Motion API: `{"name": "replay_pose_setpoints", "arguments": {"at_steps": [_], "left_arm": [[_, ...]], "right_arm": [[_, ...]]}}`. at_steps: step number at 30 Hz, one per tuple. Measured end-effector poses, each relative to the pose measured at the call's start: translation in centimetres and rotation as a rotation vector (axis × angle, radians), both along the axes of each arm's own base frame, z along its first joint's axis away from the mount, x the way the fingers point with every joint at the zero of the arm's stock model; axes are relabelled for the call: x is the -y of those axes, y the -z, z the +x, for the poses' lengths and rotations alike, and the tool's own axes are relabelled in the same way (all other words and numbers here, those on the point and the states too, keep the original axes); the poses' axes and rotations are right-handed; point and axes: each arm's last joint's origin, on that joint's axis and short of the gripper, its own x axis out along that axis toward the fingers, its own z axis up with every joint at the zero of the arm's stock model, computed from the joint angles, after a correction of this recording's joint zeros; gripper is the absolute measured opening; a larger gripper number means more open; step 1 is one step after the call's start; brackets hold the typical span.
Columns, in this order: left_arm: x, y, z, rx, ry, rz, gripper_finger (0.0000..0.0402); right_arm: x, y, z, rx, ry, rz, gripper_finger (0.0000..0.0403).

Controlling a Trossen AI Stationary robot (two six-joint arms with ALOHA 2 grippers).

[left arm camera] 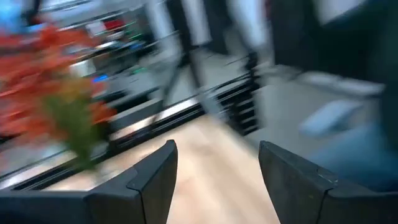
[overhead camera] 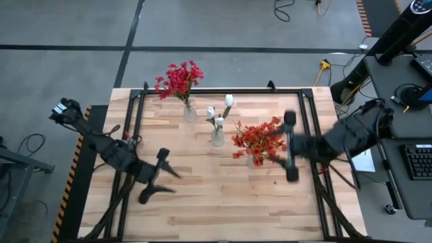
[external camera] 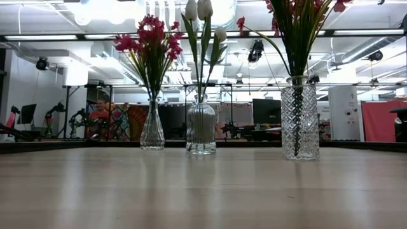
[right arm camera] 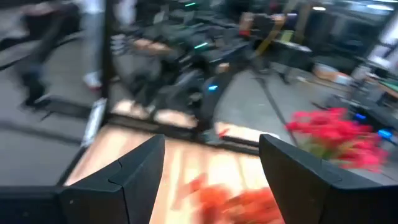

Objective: Sort flowers into vase by color
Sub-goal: Return to Home Position

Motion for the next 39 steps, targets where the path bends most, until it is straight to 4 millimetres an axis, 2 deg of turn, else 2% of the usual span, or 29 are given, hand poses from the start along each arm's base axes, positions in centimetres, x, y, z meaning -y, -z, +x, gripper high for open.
{"name": "replay_pose_setpoints", "arguments": {"at_steps": [2, 4, 10, 15, 18, 21, 25, 29, 32, 36, 39], "left_arm": [[0.3, 0.0, -0.9, -0.006, 0.102, -0.055, 0.0208], [0.7, 0.6, -1.8, -0.036, 0.131, -0.102, 0.0208], [0.8, 3.6, -2.9, -0.057, -0.019, -0.117, 0.0208], [0.8, 6.7, -3.0, -0.084, 0.099, -0.18, 0.0187], [0.2, 8.1, -3.2, -0.007, 0.087, -0.228, 0.0162], [-1.3, 9.3, -3.0, 0.115, 0.011, -0.207, 0.0133], [-4.2, 10.7, -2.0, 0.073, 0.037, -0.177, 0.0073], [-7.4, 9.9, -1.7, -0.031, 0.15, -0.221, 0.001], [-9.3, 8.5, -2.4, -0.096, 0.134, -0.229, 0.001], [-9.8, 7.2, -4.1, -0.117, 0.14, -0.176, 0.0002], [-9.9, 6.6, -5.5, -0.065, 0.113, -0.13, 0.0001]], "right_arm": [[-1.4, 1.3, -0.8, -0.024, -0.062, -0.018, 0.0252], [-2.7, 2.7, -1.5, -0.05, -0.09, -0.038, 0.0252], [-4.3, 7.1, -3.6, -0.116, -0.098, -0.064, 0.0251], [-3.8, 11.1, -5.1, -0.146, -0.18, -0.009, 0.0255], [-3.0, 13.6, -5.6, -0.092, -0.181, 0.032, 0.0255], [-2.0, 15.6, -6.0, -0.032, -0.179, 0.055, 0.0252], [-0.4, 17.3, -7.4, 0.016, -0.181, 0.092, 0.0251], [1.2, 18.2, -8.9, 0.124, -0.182, 0.138, 0.0251], [2.2, 19.0, -9.8, 0.195, -0.207, 0.159, 0.0251], [3.8, 19.6, -11.3, 0.321, -0.225, 0.209, 0.0251], [4.6, 20.0, -12.2, 0.364, -0.224, 0.225, 0.0251]]}}
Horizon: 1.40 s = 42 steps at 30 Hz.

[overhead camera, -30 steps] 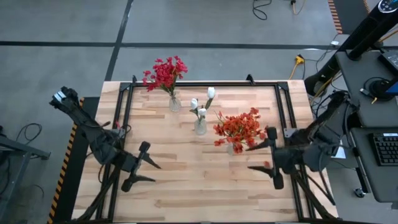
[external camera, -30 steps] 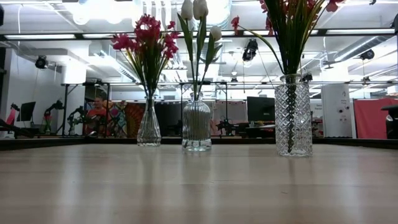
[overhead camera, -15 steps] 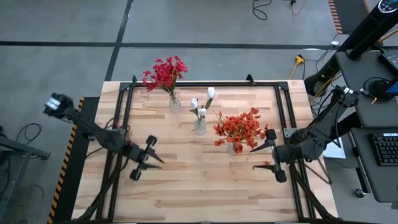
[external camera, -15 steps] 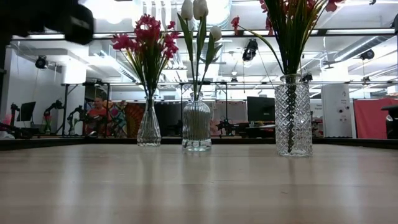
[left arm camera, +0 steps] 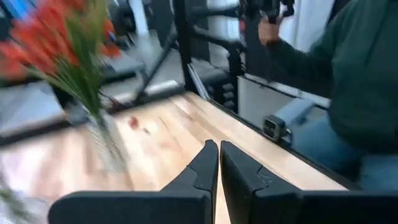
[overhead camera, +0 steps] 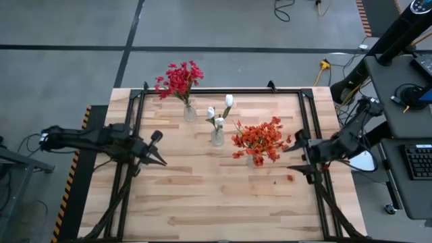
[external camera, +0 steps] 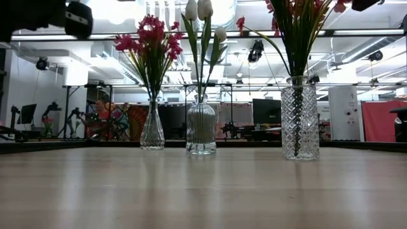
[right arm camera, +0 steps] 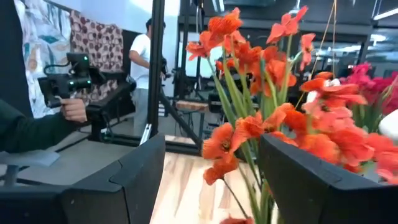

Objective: Sort flowers into vase by color
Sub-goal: Return to Home Position

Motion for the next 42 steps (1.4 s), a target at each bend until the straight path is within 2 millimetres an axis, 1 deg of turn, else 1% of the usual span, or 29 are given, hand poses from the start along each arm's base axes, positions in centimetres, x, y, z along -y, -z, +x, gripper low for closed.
{"name": "replay_pose_setpoints", "arguments": {"at_steps": [2, 4, 7, 10, 13, 16, 19, 22, 25, 29, 32, 34, 38, 42], "left_arm": [[-0.1, -0.4, -0.9, 0.07, -0.011, 0.026, 0.0], [-0.2, -0.1, -1.6, 0.108, -0.01, 0.043, 0.0], [-0.2, 1.0, -2.4, 0.143, -0.021, 0.051, 0.0], [-0.4, 2.4, -2.9, 0.17, -0.068, 0.039, 0.0], [-0.5, 4.2, -3.0, 0.165, -0.11, 0.012, 0.0], [-0.5, 5.5, -2.5, 0.141, -0.117, 0.002, 0.0], [-0.6, 6.4, -2.1, 0.139, -0.16, -0.033, 0.0], [-0.6, 6.6, -2.0, 0.152, -0.159, -0.067, 0.0], [-0.6, 6.6, -1.9, 0.118, -0.166, -0.127, 0.0], [-0.7, 6.5, -1.9, 0.122, -0.211, -0.114, 0.0], [-0.8, 6.7, -1.8, 0.107, -0.229, -0.101, 0.0], [-0.8, 6.7, -1.8, 0.1, -0.229, -0.101, 0.0], [-0.8, 6.8, -1.7, 0.089, -0.229, -0.099, 0.0], [-0.8, 6.9, -1.6, 0.079, -0.229, -0.097, 0.0]], "right_arm": [[0.3, 0.3, -0.3, 0.017, 0.005, -0.008, 0.0251], [0.6, 0.7, -0.6, 0.03, 0.013, -0.037, 0.0251], [0.9, 1.2, -1.0, 0.058, 0.018, -0.07, 0.025], [1.4, 1.6, -1.6, 0.095, 0.003, -0.079, 0.0249], [1.8, 1.9, -2.2, 0.127, -0.014, -0.088, 0.0249], [2.2, 2.8, -2.6, 0.144, -0.006, -0.101, 0.0247], [2.3, 3.6, -2.7, 0.156, -0.003, -0.113, 0.0244], [2.0, 4.3, -2.4, 0.133, -0.004, -0.138, 0.024], [1.7, 5.6, -2.0, 0.127, 0.012, -0.175, 0.0234], [1.4, 7.7, -1.6, 0.137, 0.053, -0.262, 0.0225], [1.3, 8.5, -1.3, 0.087, 0.05, -0.333, 0.0218], [1.3, 8.6, -1.1, 0.07, 0.063, -0.349, 0.0213], [1.5, 8.8, -1.0, 0.015, 0.124, -0.255, 0.0207], [1.5, 8.8, -1.0, -0.018, 0.102, -0.07, 0.0206]]}}
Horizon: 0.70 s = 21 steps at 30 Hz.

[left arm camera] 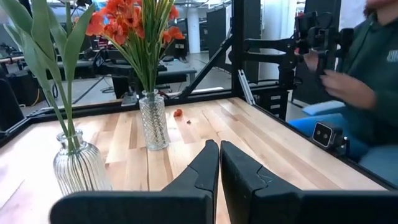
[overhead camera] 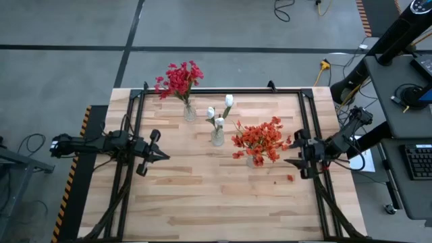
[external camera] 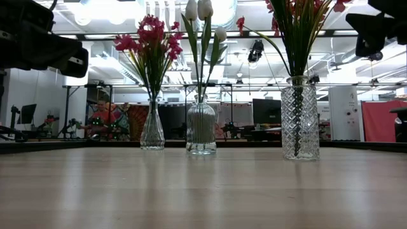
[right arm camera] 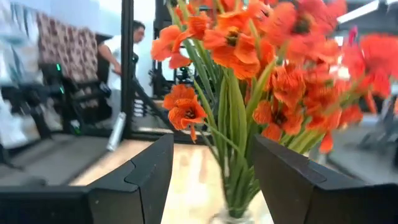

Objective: Sort flowers into vase by color
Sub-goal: Return to Home Position

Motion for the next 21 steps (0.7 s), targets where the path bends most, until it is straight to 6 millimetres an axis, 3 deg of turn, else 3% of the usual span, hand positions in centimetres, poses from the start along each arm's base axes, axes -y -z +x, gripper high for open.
{"name": "replay_pose_setpoints", "arguments": {"at_steps": [7, 13, 17, 21], "left_arm": [[0.0, 0.2, 0.1, -0.021, 0.0, 0.001, 0.0], [0.0, 0.3, 0.2, -0.036, 0.001, 0.002, 0.0], [0.0, 0.4, 0.3, -0.044, 0.001, 0.002, 0.0], [0.0, 0.4, 0.3, -0.049, 0.001, 0.003, 0.0]], "right_arm": [[0.0, 0.0, 0.0, -0.02, -0.041, 0.217, 0.0205], [-0.1, 0.3, 0.1, -0.043, -0.03, 0.146, 0.0205], [-0.2, 1.9, 0.4, -0.198, -0.032, 0.215, 0.0205], [-0.3, 2.2, 0.7, -0.23, -0.015, 0.24, 0.0205]]}}
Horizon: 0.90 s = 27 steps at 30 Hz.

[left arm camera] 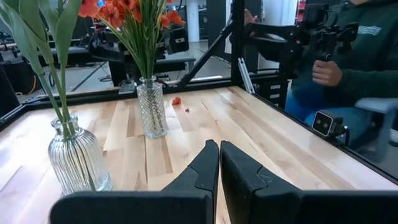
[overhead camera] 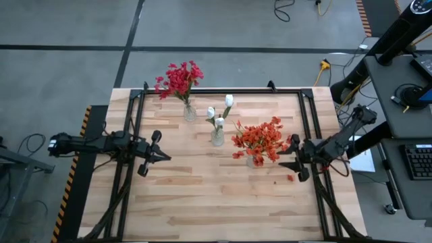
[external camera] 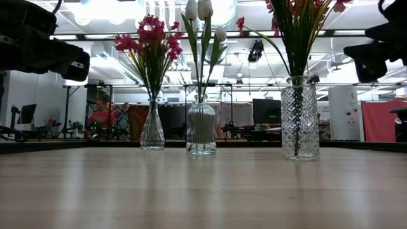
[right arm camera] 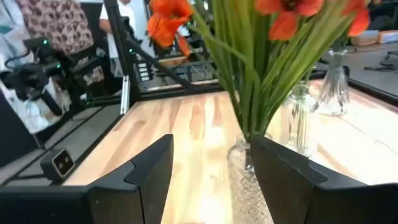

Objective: Sort flowers into vase by color
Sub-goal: Return to Home Position

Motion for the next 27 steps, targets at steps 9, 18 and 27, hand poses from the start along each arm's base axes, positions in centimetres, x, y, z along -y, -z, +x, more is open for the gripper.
{"name": "replay_pose_setpoints", "arguments": {"at_steps": [9, 18, 27], "left_arm": [[0.0, 0.1, 0.1, -0.015, 0.0, 0.001, 0.0], [0.0, 0.3, 0.2, -0.036, 0.0, 0.002, 0.0], [0.0, 0.5, 0.4, -0.059, -0.01, 0.004, 0.0]], "right_arm": [[0.2, 0.4, 0.5, -0.038, 0.051, -0.006, 0.0205], [3.8, -0.4, 0.8, 0.069, 0.025, -0.059, 0.0205], [3.8, -0.4, 0.8, 0.101, -0.18, -0.195, 0.0205]]}}
